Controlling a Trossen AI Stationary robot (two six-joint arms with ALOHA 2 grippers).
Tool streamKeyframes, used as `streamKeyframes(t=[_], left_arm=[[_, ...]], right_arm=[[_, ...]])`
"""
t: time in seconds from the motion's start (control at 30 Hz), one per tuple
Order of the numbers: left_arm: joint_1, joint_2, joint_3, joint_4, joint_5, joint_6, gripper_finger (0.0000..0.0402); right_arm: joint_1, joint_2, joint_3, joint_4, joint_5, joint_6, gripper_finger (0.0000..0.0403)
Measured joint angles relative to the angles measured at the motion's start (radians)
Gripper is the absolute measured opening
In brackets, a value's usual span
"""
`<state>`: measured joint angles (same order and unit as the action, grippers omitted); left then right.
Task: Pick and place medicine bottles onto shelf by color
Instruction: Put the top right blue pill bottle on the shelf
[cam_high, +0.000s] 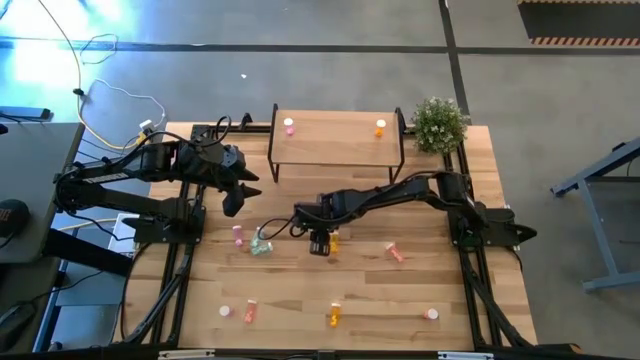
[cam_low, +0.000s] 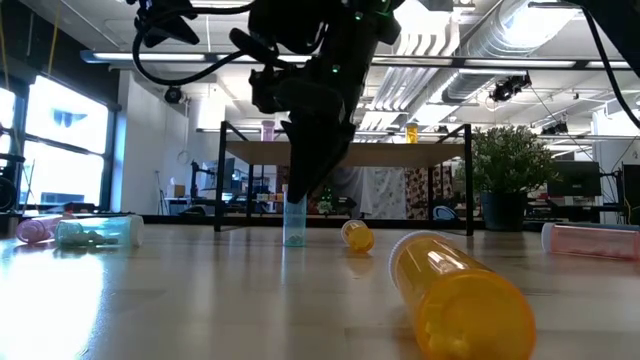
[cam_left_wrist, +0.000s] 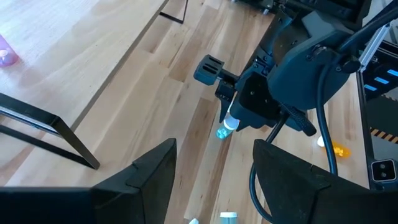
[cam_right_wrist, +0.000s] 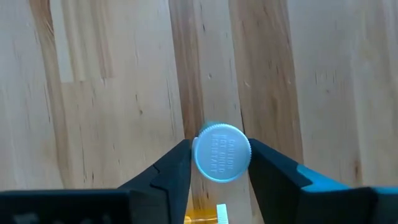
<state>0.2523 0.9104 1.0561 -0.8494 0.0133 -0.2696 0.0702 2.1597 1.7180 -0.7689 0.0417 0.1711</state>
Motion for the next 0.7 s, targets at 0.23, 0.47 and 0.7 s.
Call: streamKeyframes(t=[0.23,0.47,0.7], left_arm=[[0.000,0.000,0.000,0.000,-0.002,0.003,0.0202],[0.000,0.000,0.000,0.000,-0.002,0.003,0.0202],[0.000,0.000,0.000,0.000,-0.002,0.002,0.0202]], right_arm=[[-0.011,0.000,0.000,0.003,-0.010,0.004,0.0127],[-0.017,0.000,0.000,0.004,-0.019,0.004,0.0102],[-0.017,0.000,0.001,0.003,-0.021,0.004,0.0103]])
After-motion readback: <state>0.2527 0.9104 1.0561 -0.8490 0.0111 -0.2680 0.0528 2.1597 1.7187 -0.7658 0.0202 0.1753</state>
